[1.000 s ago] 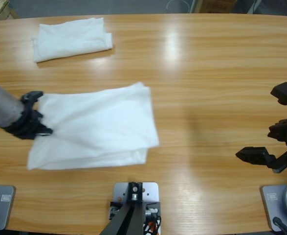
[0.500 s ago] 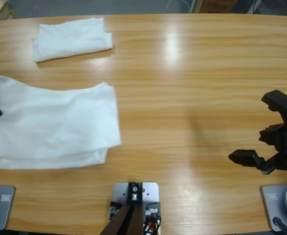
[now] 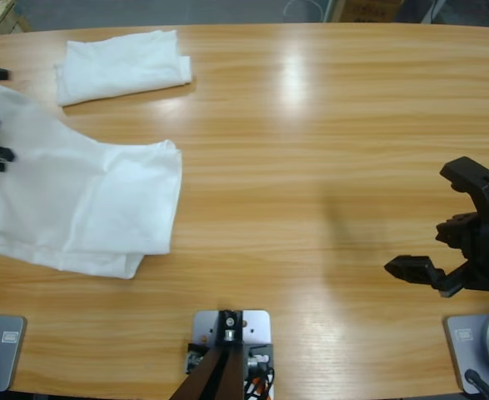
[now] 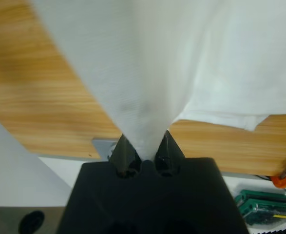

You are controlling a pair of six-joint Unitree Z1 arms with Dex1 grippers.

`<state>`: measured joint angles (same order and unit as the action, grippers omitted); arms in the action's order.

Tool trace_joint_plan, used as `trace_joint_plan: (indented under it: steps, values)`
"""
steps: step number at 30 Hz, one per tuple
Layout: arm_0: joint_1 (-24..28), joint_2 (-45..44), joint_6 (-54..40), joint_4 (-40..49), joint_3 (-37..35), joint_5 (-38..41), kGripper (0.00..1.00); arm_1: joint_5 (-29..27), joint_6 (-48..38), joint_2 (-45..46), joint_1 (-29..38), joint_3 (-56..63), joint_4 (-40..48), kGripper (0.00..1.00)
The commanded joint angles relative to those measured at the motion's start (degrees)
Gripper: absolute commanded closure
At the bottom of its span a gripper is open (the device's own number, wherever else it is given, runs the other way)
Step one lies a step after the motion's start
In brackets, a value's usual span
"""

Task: Fold clothes

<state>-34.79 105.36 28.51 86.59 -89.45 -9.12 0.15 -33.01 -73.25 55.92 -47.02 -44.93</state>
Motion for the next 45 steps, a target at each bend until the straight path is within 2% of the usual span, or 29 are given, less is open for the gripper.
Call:
trace_joint_plan:
  steps: [1, 14, 26, 32, 33, 34, 35, 36, 45]
  values:
    - [-5.6, 12.4, 0.2, 8.4, -10.3, 5.7, 1.0, 1.1, -0.4, -0.8, -0.4, 2.1, 1.3, 0.0]
    - [-11.9, 25.2, -0.5, 7.9, -18.0, 10.3, 1.0, 1.6, -0.2, -2.5, -0.4, 2.7, 2.7, 0.0]
    - [-13.4, 30.5, -1.3, 7.9, -23.1, 12.7, 1.0, 1.9, 0.0, -3.4, -0.4, 2.6, 3.0, 0.0]
    - [-13.8, 30.2, -1.8, 7.8, -25.5, 13.8, 1.0, 1.9, 0.1, -3.6, -0.4, 2.5, 3.1, 0.0]
    - [-14.4, 30.6, -2.7, 7.9, -25.6, 13.9, 0.874, 1.8, 0.5, -3.6, -0.4, 2.4, 3.0, 0.0]
    - [-15.2, 31.1, -3.9, 7.8, -25.7, 13.9, 0.399, 1.8, 0.8, -3.6, -0.4, 2.3, 3.0, 0.0]
    - [-16.1, 31.8, -6.3, 7.9, -26.2, 13.9, 0.066, 1.8, 0.9, -3.5, -0.4, 2.3, 2.9, 0.0]
    - [-16.6, 32.0, -7.8, 7.9, -26.3, 13.9, 0.007, 1.8, 0.9, -3.4, -0.4, 2.3, 2.8, 0.0]
    - [-21.5, 26.2, -5.4, 4.9, -33.1, 13.4, 0.004, 1.8, 0.9, -2.8, -0.4, 2.4, 2.4, 0.0]
